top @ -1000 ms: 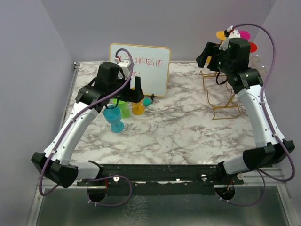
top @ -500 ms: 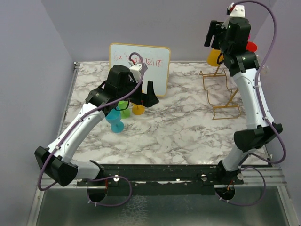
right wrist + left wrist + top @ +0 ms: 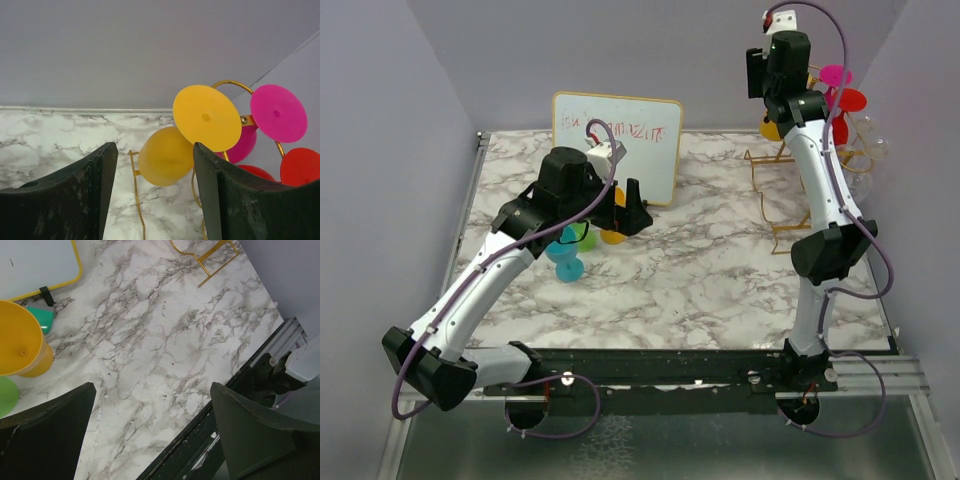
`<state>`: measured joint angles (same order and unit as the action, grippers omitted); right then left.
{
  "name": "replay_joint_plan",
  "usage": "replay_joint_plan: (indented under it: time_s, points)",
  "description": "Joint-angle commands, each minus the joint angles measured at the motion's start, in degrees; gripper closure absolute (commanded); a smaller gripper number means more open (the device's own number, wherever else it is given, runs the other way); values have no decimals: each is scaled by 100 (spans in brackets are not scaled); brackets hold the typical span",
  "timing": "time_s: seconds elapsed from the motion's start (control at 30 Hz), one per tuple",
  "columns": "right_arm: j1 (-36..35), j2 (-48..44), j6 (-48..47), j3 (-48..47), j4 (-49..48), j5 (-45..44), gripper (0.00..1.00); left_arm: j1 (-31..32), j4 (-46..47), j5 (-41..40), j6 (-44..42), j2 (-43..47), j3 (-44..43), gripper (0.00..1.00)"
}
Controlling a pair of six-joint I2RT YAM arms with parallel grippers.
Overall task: Take the wine glass off the wine glass rack
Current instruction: Pick up the wine glass from the wine rack.
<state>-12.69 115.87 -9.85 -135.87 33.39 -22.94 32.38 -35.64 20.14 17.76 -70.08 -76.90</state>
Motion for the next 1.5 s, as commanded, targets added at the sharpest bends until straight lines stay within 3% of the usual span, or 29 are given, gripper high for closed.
replay_joint_plan:
  time_s: [0.0,0.4,1.47]
  points:
    - [-6,201,-476,-450,230,-331,33,5,101,95,0,61,88,1]
    - [249,268,-664,-373,102,-155,39,5,114,-68,28,163,180,1]
    - [346,811,-836,-686,-284,-130,42,5,110,-174,-66,357,248,1]
